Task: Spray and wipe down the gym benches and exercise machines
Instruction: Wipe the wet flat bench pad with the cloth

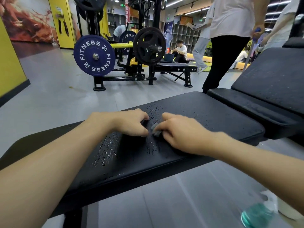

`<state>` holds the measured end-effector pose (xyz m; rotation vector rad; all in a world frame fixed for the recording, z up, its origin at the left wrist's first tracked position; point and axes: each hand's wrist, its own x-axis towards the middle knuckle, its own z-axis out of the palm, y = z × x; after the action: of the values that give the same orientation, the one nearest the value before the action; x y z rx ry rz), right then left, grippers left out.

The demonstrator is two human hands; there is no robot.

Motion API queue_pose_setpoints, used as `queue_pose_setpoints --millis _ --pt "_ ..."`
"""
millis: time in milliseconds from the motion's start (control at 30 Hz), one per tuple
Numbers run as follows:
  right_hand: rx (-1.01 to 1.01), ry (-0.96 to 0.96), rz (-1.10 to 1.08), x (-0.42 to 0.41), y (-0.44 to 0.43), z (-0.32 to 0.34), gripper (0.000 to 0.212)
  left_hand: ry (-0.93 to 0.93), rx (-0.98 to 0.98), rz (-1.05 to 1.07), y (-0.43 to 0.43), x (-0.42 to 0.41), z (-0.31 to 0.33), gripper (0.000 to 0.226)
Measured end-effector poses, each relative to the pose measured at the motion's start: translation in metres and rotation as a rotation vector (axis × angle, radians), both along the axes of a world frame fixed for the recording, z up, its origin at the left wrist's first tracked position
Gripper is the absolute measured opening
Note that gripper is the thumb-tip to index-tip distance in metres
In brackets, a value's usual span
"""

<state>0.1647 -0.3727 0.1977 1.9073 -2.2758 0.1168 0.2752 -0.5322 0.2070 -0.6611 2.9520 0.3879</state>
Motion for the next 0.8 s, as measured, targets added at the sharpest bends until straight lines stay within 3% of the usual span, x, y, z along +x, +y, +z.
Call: queue_pose_setpoints --millis 100,200,267,400,467,567,733,800 --pt "-0.077 -0.003 -0.191 -0.02 0.0 0.006 0.031 0.002 0.017 -0.005 0.002 0.002 0.0 0.072" --pt "-0.047 0.03 -0.02 0.016 0.005 -0.007 0.029 -0.007 0.004 -0.005 0.007 0.003 0.002 0.084" --pt "-0.004 0.009 0.079 0.027 0.017 -0.009 0.032 -0.008 -0.004 -0.005 0.008 0.003 0.001 0.079" --pt "-0.07 0.025 -0.191 -0.009 0.017 0.004 0.033 0.02 0.0 -0.018 0.006 0.005 0.0 0.061" --pt "-0.075 0.055 -0.136 0.009 0.02 -0.004 0.032 0.027 -0.001 -0.02 0.007 0.005 0.0 0.062" --pt "0.004 -0.015 0.126 0.043 0.037 -0.012 0.034 0.034 0.001 -0.017 0.006 0.004 -0.002 0.062" --pt "-0.053 0.098 -0.144 0.01 0.032 0.001 0.033 0.046 0.025 -0.028 0.004 0.007 -0.001 0.061" --pt "-0.046 0.056 -0.018 0.033 0.034 -0.008 0.032 0.06 0.012 -0.036 0.003 0.005 -0.001 0.059"
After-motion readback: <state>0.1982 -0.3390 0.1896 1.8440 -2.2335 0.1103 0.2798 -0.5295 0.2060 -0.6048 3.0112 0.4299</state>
